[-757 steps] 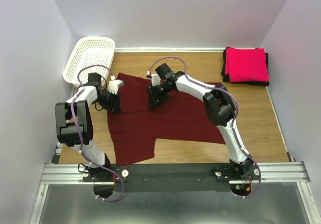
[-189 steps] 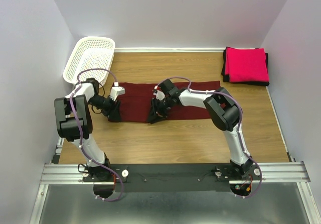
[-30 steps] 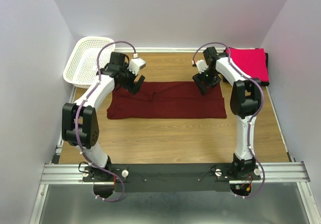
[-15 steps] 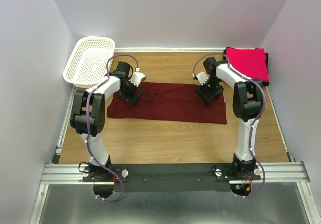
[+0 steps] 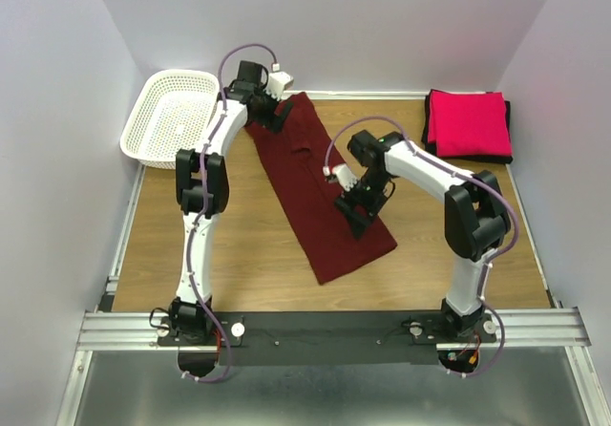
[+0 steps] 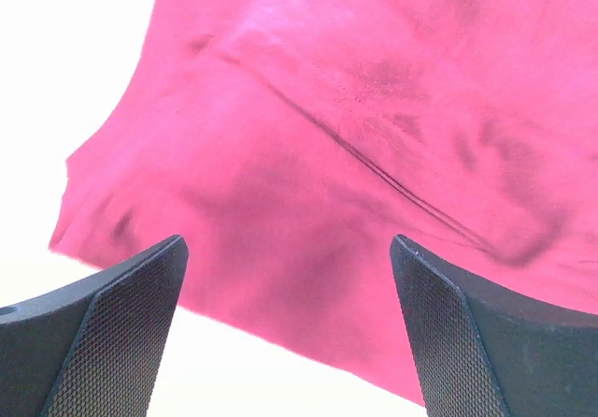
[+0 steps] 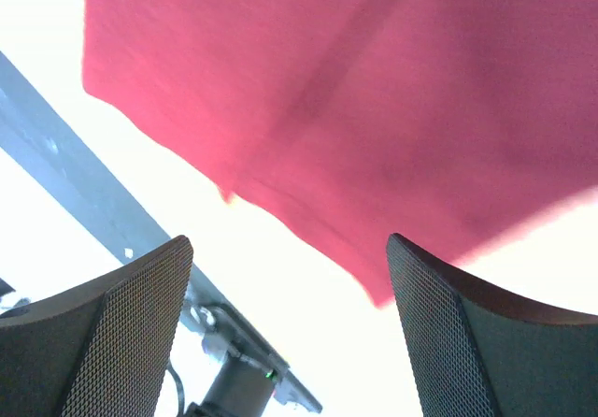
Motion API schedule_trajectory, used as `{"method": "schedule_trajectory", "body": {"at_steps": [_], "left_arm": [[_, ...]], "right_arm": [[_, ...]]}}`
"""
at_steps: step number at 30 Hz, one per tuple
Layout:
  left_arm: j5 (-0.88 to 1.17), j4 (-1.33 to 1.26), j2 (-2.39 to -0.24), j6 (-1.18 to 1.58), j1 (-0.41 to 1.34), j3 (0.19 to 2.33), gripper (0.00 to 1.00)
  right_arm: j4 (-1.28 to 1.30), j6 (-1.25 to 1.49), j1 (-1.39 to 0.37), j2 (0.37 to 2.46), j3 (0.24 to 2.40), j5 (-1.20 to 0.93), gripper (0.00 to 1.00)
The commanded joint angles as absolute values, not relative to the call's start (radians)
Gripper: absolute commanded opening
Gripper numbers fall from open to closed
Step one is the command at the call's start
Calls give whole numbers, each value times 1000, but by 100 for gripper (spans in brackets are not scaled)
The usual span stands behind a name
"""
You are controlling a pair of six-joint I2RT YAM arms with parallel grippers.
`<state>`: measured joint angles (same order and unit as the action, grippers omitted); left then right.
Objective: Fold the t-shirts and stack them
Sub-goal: Rotate the tshirt 90 degrees
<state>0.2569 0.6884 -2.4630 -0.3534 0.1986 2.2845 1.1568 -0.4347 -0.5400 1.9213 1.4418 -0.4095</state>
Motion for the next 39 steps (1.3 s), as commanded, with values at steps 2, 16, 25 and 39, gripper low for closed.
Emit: {"method": "schedule_trajectory", "body": {"at_steps": [2, 16, 25, 39], "left_arm": [[322, 583, -2272, -319, 206, 2242, 97], [299, 437, -1930, -276, 201, 1689, 97], [304, 520, -2063, -268, 209, 1784, 83], [338, 523, -2235, -204, 298, 1828, 72]], "right_arm": [[1167, -420, -506, 1894, 1569, -393, 91], [1074, -402, -529, 2089, 1540, -402, 35], [996, -309, -667, 2060, 1378, -543, 28], [965, -239, -663, 1927, 1511, -683, 57]]}}
